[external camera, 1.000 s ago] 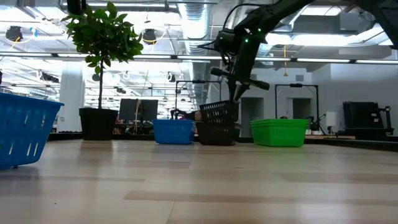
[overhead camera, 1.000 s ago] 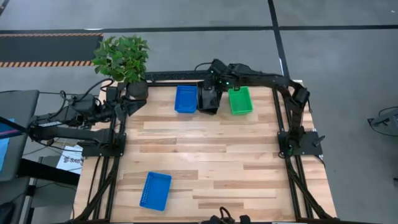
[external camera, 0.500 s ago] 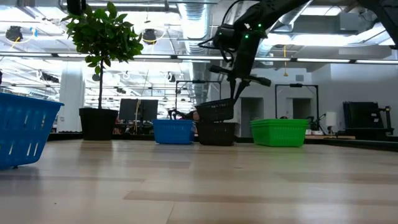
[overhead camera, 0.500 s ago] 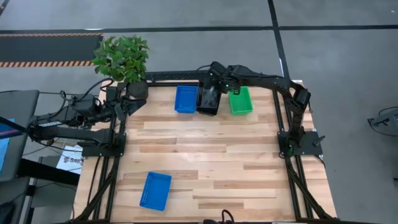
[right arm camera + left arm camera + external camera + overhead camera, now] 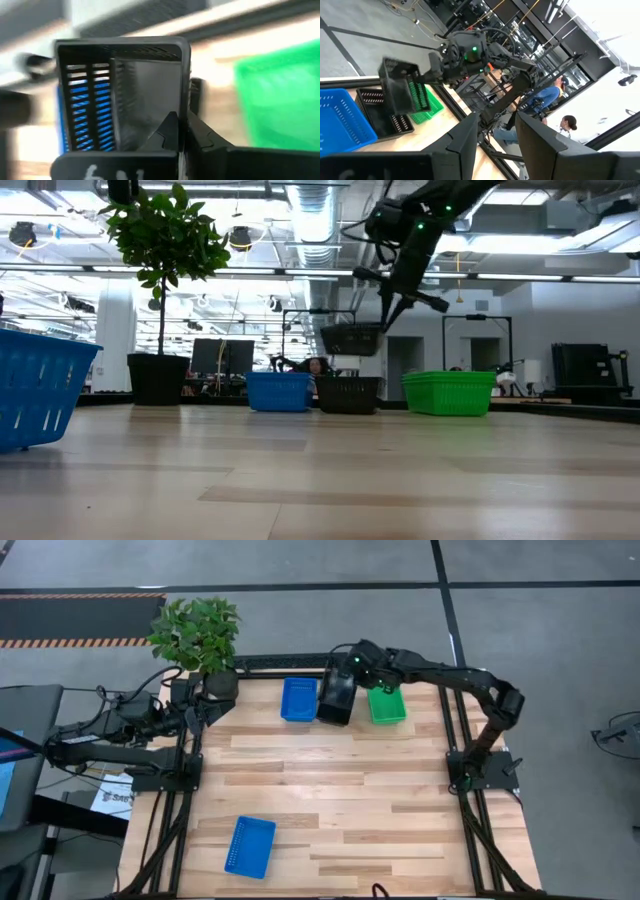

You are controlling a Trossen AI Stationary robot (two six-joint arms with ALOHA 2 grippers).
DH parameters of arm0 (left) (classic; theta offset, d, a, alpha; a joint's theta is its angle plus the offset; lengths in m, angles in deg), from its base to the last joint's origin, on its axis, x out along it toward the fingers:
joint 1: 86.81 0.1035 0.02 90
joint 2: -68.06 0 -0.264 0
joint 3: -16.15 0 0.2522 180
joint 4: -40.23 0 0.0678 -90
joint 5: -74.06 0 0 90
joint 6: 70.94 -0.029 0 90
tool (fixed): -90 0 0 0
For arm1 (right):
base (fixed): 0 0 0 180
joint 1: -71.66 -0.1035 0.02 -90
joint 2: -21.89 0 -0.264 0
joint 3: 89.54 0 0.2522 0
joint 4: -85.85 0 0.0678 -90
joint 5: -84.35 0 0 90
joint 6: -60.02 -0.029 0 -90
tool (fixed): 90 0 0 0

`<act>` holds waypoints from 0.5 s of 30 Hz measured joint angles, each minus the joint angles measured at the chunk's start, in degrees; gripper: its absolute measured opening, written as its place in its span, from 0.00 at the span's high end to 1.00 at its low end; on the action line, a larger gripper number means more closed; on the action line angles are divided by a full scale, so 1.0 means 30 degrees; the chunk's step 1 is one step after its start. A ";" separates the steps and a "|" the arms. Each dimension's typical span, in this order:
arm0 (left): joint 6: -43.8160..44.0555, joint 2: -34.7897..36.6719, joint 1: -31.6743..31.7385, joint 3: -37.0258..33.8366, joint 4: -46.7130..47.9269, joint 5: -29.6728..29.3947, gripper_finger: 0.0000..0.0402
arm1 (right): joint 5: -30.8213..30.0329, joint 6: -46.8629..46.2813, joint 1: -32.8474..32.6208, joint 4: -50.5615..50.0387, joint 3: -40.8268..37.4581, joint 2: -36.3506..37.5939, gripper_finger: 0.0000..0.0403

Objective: Stack baskets by color
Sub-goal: Stack the bottom black bin on the stacked black bins

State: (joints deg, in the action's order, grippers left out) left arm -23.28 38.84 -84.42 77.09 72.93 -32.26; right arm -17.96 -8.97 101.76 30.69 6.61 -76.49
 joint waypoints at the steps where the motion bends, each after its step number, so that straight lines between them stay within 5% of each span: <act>1: 0.0000 0.0000 0.0000 0.0000 0.0000 -0.0010 0.70 | -0.0046 -0.0019 -0.0060 0.1122 -0.0444 0.0260 0.95; 5: 0.0000 0.0006 0.0000 0.0000 0.0006 0.0088 0.70 | -0.0154 -0.0066 -0.0150 0.3459 -0.1604 0.0303 0.91; 15: 0.0007 0.0007 0.0000 0.0000 0.0022 0.0313 0.70 | -0.0336 -0.0129 -0.0457 0.2145 -0.1596 -0.0753 0.92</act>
State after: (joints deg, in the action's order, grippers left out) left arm -23.26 38.87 -84.42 77.09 72.99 -31.32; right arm -18.97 -9.36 100.38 37.13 1.82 -78.75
